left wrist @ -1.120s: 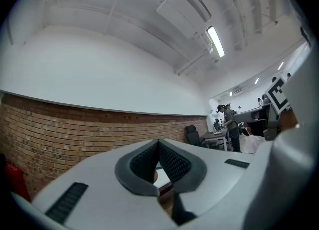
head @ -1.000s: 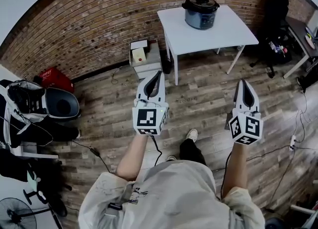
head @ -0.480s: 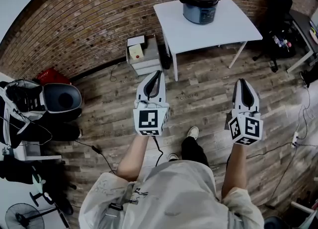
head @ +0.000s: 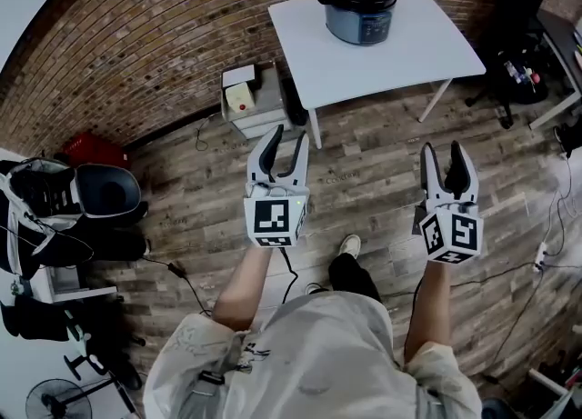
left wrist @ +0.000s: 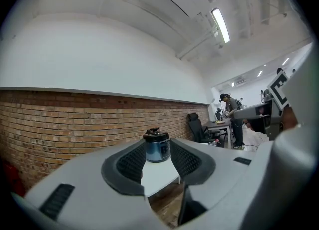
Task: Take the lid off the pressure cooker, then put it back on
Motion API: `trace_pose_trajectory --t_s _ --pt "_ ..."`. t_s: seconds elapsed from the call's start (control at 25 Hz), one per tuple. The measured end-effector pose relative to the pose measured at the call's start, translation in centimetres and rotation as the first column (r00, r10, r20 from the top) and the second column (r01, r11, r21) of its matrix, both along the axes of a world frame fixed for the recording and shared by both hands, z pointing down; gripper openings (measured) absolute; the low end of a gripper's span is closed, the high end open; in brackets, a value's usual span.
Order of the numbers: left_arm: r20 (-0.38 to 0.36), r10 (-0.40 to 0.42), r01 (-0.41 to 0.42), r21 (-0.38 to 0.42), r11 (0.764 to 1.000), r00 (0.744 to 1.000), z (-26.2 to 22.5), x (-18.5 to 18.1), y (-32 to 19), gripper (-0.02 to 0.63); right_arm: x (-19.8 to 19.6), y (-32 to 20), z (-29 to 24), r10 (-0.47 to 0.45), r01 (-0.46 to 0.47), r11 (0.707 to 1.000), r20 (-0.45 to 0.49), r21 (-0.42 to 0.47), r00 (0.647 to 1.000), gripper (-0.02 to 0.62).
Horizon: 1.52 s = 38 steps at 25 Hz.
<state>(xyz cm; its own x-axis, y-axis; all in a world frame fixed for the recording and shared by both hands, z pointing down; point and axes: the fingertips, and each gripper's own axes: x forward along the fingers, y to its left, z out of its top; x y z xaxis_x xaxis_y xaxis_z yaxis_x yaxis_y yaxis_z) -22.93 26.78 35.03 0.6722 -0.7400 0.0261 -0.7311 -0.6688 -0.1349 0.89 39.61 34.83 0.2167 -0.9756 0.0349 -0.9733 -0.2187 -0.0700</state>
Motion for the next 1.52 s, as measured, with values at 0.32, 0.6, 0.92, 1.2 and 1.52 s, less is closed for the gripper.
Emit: trace_pose_trajectory --t_s 0.32,0.6,0.92,1.2,1.52 --pt "0.045 -0.026 0.025 0.018 1.000 0.999 -0.5 5.2 -3.7 0.170 5.3 -3.9 -0.1 -0.038 0.037 0.999 0.038 0.033 0.999 0.264" --pt "0.050 -0.044 0.043 0.032 0.999 0.998 -1.6 9.6 -5.2 0.170 9.6 -6.4 -0.4 -0.080 0.074 0.995 0.083 0.072 0.993 0.264" --pt "0.026 -0.070 0.069 0.035 0.997 0.997 -2.3 11.4 -7.9 0.170 12.0 -9.5 -1.6 -0.113 0.108 0.990 0.055 0.089 0.992 0.264" --pt "-0.004 -0.074 0.074 0.050 0.996 0.997 -2.5 12.2 -11.4 0.170 12.8 -13.0 -2.0 -0.120 0.117 0.989 0.023 0.093 0.993 0.264" --pt "-0.030 -0.086 0.087 0.017 0.996 0.996 -0.3 13.3 -18.8 0.170 14.3 -20.9 -1.0 -0.132 0.131 0.990 -0.003 0.054 0.991 0.264"
